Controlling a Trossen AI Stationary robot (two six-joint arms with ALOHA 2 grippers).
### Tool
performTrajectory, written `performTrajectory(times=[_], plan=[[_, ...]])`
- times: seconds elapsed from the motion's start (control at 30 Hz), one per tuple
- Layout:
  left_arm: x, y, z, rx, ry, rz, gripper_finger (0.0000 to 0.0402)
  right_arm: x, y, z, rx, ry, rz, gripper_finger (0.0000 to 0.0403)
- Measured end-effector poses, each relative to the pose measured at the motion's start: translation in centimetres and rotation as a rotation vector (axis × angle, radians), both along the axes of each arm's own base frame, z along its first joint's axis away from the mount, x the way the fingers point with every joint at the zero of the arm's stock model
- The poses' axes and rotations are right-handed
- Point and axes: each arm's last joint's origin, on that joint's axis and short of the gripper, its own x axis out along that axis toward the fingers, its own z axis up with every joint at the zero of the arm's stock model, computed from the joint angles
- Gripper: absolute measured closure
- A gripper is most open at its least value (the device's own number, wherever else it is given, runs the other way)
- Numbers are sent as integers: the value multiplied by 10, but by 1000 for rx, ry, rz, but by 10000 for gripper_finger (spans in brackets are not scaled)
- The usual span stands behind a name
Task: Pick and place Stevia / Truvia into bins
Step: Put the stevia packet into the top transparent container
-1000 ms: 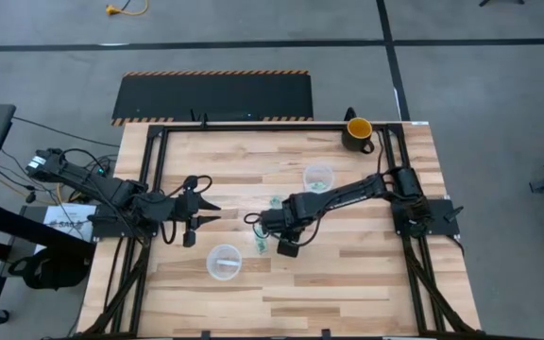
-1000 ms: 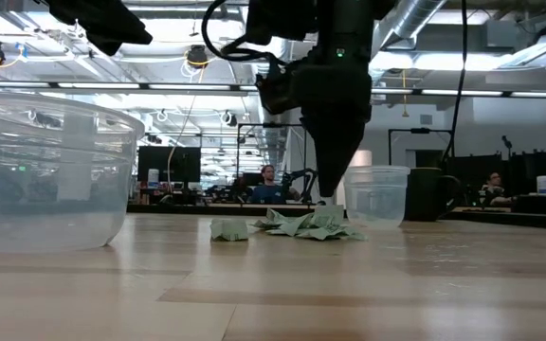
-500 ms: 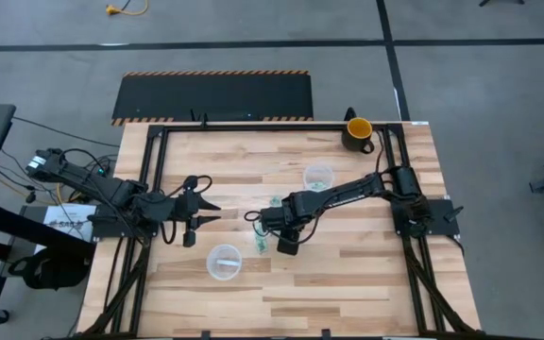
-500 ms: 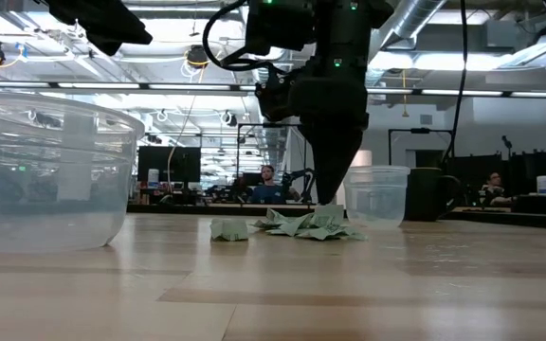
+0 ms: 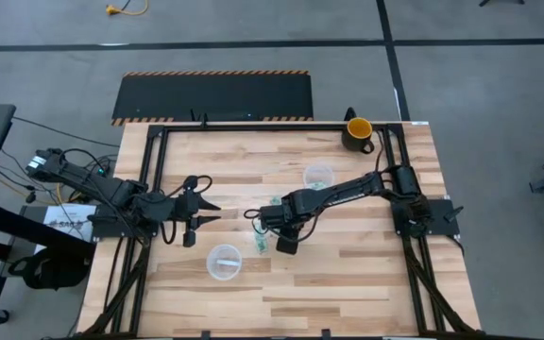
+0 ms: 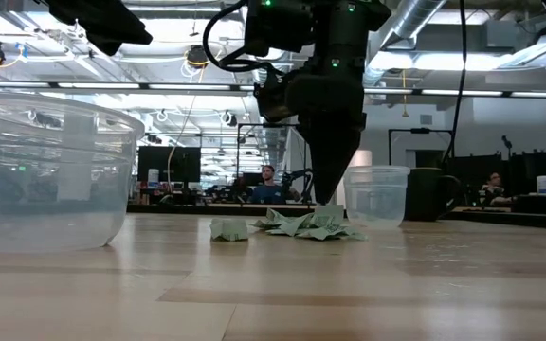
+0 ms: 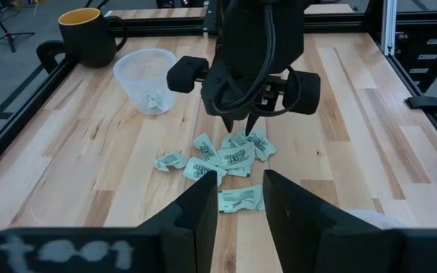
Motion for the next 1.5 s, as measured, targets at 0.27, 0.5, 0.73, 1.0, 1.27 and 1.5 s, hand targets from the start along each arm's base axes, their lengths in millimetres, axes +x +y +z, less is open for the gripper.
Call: performTrajectory(times=[0.27,0.5,0.73,1.0,1.27,1.5], plan=[[0,0,0,0,0,0,303,0,1,0,19,3,3,266],[0,-1,0,-8,4,-17,303,2,1,-6,18,7,5,240],[0,-1,0,-13,5,-28,303,3,1,-26,6,77,16,239],[0,-1,0,-13,4,-27,303,2,0,-21,-5,65,29,267],[0,-1,0,-13,5,-27,303,-1,-1,-21,-11,93,40,313],[0,-1,0,-13,4,-27,303,-3,-4,-21,-14,118,31,372]])
